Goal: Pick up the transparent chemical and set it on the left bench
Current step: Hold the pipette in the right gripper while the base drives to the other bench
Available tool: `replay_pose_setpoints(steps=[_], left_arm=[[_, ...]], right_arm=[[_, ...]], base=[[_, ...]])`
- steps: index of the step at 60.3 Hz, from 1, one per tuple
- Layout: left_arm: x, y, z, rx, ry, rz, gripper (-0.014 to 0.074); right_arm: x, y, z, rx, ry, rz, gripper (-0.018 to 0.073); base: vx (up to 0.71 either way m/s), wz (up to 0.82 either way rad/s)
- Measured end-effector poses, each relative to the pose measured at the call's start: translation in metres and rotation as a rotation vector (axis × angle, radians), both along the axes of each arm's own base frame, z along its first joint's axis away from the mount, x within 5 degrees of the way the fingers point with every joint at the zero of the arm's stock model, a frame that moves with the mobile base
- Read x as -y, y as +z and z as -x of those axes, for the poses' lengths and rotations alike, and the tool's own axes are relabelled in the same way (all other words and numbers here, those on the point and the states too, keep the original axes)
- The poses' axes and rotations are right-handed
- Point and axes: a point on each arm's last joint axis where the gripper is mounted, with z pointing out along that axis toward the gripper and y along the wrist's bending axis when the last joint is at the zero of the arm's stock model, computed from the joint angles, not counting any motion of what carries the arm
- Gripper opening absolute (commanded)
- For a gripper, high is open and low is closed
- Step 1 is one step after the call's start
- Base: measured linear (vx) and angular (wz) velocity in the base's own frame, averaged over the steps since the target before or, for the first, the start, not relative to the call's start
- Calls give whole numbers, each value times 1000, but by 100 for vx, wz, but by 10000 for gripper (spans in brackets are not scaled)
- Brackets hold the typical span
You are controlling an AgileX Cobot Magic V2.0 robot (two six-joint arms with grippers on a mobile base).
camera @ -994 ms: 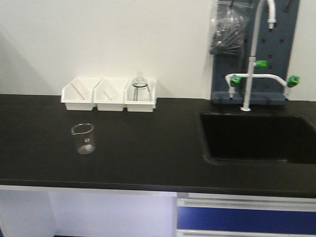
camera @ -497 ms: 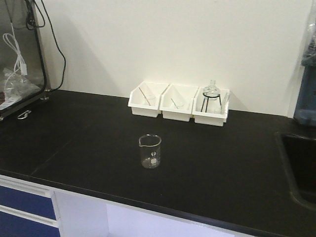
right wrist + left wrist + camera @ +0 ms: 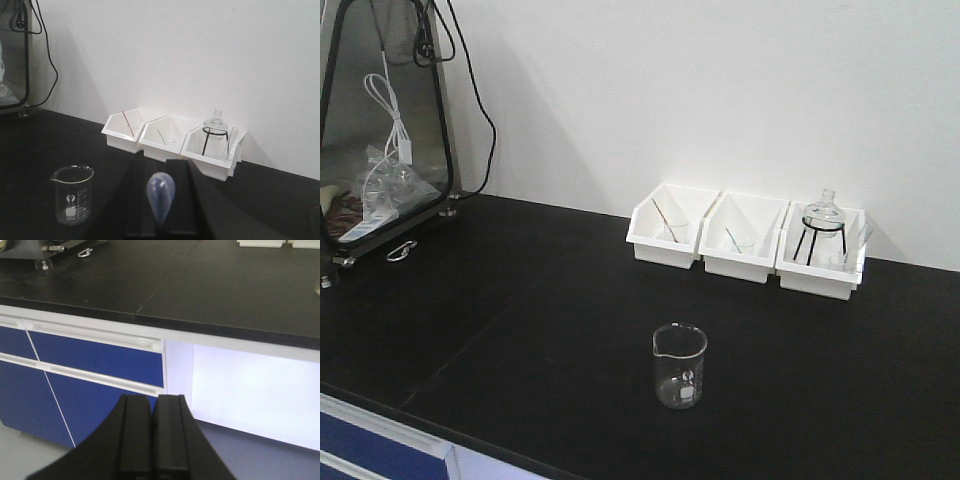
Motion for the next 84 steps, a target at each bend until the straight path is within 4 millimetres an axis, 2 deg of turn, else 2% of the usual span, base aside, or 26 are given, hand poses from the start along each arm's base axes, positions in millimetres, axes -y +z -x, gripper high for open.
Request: replay_pose_setpoints(steps=[39,84], left_arm=[[0,0,0,0,0,0,-3],[0,0,0,0,0,0,-3]], right_arm=[[0,0,0,-4,-3,0,-3],[0,0,0,-1,1,-2,-3]], base=[[22,-8],[5,-9]])
